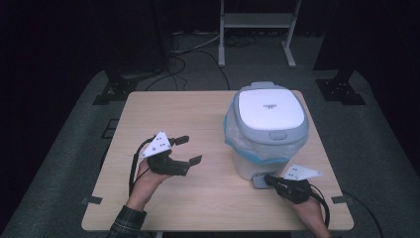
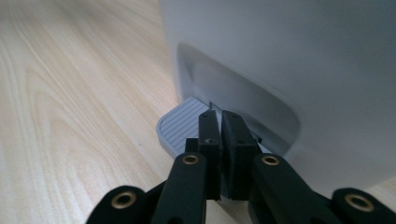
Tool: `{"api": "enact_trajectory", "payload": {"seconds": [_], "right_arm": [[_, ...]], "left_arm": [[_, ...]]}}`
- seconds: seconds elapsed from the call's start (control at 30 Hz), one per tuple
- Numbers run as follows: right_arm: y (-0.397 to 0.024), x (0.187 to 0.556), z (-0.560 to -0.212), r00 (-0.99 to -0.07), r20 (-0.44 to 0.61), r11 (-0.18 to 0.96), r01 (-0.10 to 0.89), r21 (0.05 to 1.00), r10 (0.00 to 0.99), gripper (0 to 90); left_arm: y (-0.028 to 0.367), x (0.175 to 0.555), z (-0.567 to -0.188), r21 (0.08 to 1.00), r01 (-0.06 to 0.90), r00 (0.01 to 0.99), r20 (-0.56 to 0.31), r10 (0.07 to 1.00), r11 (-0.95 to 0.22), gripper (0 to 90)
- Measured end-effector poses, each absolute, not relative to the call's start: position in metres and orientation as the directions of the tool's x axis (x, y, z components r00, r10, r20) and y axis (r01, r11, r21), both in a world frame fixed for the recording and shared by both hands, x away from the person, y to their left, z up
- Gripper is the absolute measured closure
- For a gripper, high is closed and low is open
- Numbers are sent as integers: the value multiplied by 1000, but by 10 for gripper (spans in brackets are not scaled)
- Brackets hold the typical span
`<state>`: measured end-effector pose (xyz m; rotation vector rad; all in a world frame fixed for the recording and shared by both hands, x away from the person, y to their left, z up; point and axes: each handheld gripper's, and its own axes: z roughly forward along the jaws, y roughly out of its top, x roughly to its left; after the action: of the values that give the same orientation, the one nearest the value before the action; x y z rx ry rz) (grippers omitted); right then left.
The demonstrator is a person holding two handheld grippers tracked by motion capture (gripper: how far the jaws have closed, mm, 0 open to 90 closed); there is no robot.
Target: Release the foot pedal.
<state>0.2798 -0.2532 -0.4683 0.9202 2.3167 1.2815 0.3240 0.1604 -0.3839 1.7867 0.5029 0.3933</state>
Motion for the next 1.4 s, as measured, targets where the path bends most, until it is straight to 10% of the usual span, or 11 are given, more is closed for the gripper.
{"api": "enact_trajectory", "payload": {"seconds": [0.53, 1.4], "right_arm": [[-262, 267, -461, -717, 32, 348, 376, 859, 696, 575], [-313, 271, -461, -519, 38, 253, 477, 842, 854, 219]], "left_arm": [[187, 298, -422, 919, 242, 821, -24, 570, -311, 20], [237, 282, -465, 841, 366, 733, 5, 680, -400, 0]]}}
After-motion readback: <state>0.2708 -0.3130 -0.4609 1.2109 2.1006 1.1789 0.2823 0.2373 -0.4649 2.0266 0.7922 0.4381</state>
